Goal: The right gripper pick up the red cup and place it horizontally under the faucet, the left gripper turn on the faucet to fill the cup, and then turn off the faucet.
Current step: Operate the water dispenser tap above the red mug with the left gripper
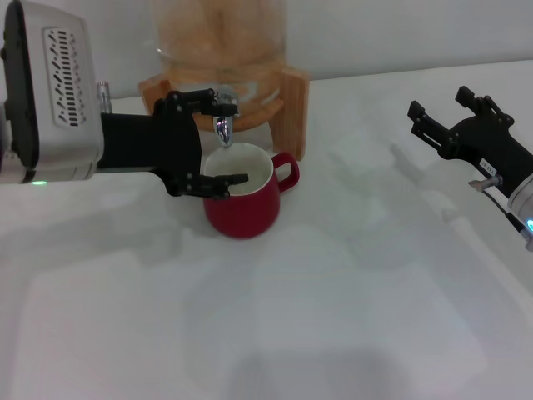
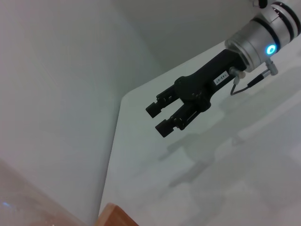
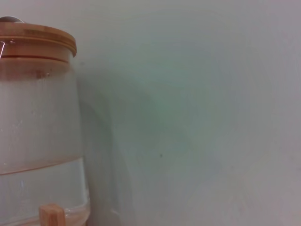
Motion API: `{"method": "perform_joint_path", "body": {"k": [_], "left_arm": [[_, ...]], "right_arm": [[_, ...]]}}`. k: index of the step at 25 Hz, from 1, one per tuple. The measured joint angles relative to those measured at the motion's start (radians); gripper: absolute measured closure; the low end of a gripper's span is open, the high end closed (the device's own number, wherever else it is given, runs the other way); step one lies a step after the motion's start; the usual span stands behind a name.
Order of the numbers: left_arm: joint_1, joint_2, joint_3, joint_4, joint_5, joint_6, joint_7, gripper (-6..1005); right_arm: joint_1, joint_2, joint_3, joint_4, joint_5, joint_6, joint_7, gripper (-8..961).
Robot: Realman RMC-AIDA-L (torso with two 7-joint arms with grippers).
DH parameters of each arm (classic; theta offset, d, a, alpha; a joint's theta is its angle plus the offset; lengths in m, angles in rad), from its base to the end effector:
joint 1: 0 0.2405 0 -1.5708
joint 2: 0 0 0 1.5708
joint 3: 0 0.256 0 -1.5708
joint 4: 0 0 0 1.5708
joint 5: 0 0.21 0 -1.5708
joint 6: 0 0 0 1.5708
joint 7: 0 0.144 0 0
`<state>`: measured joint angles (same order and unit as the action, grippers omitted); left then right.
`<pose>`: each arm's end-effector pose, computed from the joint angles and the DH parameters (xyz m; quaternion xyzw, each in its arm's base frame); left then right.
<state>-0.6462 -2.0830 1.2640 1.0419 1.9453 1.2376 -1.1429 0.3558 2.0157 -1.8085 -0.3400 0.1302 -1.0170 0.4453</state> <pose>-0.1383 0.3873 -0.0230 -0.9594 0.2105 -0.0740 0.1724 0.3242 0.3420 0.0012 -0.7288 0.2641 0.3348 0.5358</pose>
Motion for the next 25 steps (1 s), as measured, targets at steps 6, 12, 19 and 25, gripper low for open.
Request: {"method": "perform_joint_path", "body": {"k": [6,12,19,25], "left_arm": [[-0.019,0.004,0.0,-0.023,0.005,-0.007,0.005,142],[-0.035,0.005,0.0,-0.038,0.007,-0.009,0.019,142],[-0.063,0.004,-0.003,-0.082,0.008,-0.009,0.036,142],[-0.072,0.004,-0.004,-0.083,0.01,-0.009,0.042,142]], "right_arm": [[-0.001,0.0,0.0,0.001,0.001,0.0,0.0,78],[-0.002,0.0,0.0,0.001,0.002,0.0,-0.001,79],[-0.003,0.0,0.0,0.001,0.005,0.0,-0.002,79],[-0.003,-0.001,0.001,0.001,0.005,0.0,-0.003,79]]}}
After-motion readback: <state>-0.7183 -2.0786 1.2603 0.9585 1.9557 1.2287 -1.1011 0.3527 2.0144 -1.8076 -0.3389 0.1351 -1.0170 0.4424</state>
